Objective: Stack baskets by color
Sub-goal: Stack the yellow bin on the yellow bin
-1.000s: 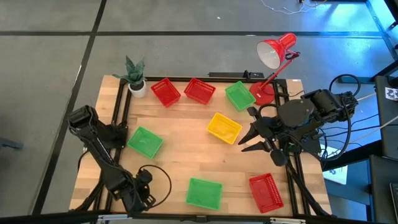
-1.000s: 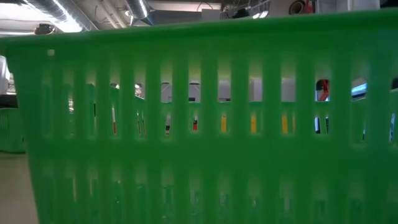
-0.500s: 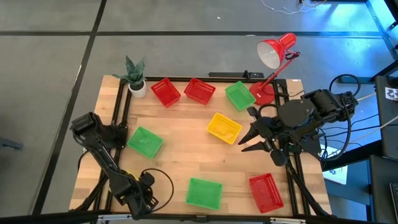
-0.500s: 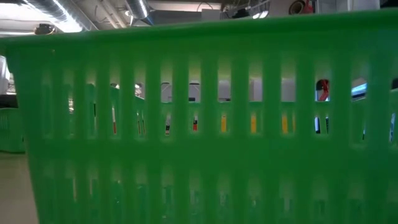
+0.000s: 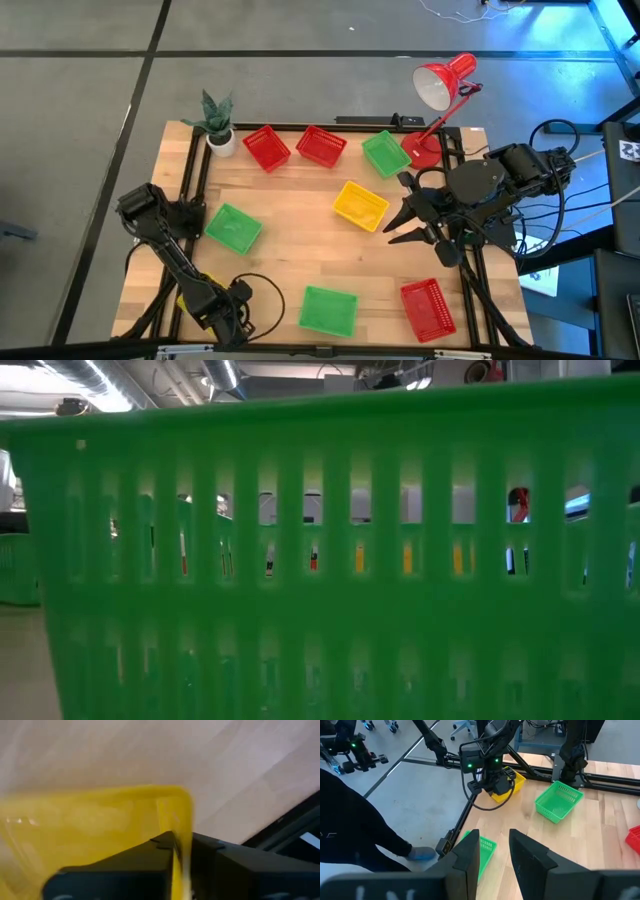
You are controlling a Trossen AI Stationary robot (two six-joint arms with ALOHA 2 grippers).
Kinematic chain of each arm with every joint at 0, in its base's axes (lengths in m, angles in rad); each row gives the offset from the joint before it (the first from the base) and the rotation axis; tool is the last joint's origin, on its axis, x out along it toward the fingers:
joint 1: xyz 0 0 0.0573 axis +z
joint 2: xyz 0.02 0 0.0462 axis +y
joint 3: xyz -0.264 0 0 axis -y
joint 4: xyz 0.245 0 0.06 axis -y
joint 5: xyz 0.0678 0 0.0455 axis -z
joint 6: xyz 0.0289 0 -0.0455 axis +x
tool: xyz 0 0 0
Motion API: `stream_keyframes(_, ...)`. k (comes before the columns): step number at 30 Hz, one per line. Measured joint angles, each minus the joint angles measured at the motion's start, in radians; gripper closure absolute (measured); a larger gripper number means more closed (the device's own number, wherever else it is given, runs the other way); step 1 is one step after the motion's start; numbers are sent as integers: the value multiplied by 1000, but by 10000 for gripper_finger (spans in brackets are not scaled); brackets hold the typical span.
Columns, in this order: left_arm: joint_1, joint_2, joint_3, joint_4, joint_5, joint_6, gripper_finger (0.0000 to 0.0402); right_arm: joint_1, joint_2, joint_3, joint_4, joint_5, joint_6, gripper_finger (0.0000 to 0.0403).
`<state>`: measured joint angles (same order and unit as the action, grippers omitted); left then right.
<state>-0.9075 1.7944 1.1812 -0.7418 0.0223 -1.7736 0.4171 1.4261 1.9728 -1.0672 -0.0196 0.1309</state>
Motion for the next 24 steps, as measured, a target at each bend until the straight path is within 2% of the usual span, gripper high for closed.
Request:
stream_keyframes(6,60,-89,20,-32,-18,64,400,0,0,0,-29,0,-3,298)
stream_keyframes(11,143,-145,189,-271,-88,163,401,0,0,0,-92,1,-1,298)
stream_keyframes(15,228,-142,380,-474,-115,377,401,0,1,0,-150,1,46,298)
stream_keyframes(18,306,-138,479,-517,-143,577,401,0,2,0,-207,2,34,298)
stream_keyframes(24,502,-139,611,-540,-182,800,401,0,2,0,-265,2,20,298)
